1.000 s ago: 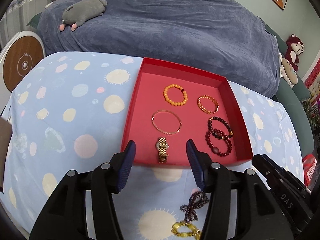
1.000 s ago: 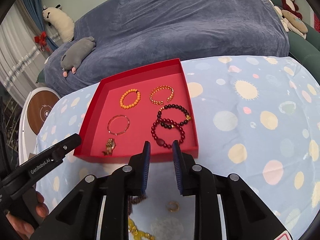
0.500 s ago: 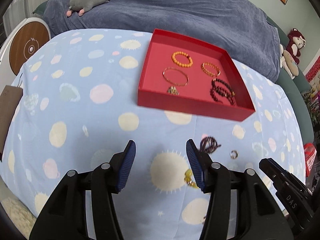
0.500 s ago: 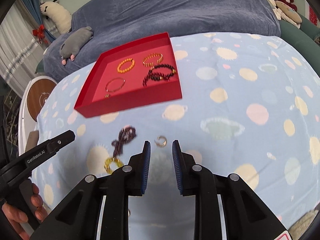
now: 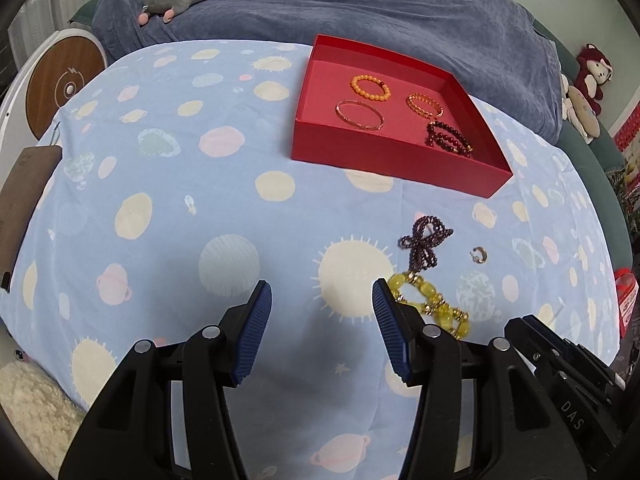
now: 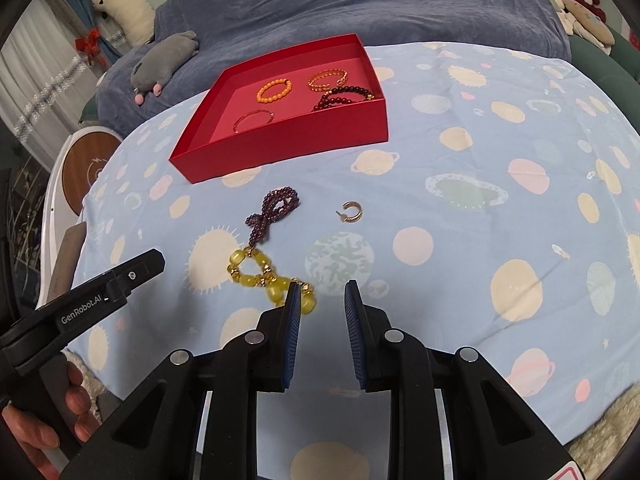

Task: Organize jewelry
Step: 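Move both open tools back toward the yellow bracelet and garnet strand, then grasp the yellow bead bracelet with the right tool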

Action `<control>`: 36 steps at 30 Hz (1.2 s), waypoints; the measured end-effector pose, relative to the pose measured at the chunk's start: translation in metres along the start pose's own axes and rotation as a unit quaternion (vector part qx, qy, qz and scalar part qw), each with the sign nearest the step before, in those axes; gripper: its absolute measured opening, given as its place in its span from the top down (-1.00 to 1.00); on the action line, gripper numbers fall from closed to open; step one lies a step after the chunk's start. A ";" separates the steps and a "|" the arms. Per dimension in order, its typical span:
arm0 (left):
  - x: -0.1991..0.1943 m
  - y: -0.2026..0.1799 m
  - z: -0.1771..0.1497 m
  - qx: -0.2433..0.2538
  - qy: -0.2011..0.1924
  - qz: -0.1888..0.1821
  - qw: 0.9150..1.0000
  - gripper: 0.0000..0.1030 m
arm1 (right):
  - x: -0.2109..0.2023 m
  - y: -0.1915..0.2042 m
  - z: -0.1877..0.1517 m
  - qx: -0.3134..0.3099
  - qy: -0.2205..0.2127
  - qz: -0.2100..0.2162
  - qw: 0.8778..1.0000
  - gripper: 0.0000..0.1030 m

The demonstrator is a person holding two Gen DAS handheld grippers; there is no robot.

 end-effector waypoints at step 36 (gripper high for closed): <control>0.009 0.024 -0.031 -0.012 0.027 -0.001 1.000 0.03 | 0.043 0.030 -0.008 -0.061 0.047 -0.024 0.997 0.82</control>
Point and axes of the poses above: each gripper's, at about its wrist camera, not at the fingertips, and x roughly the way its jaws point, y to its left, z to its top, the point moved 4 cm from there along x, roughly the way its jaws point, and after that the axes turned 7 degrees about y, right-handed, at the moved point
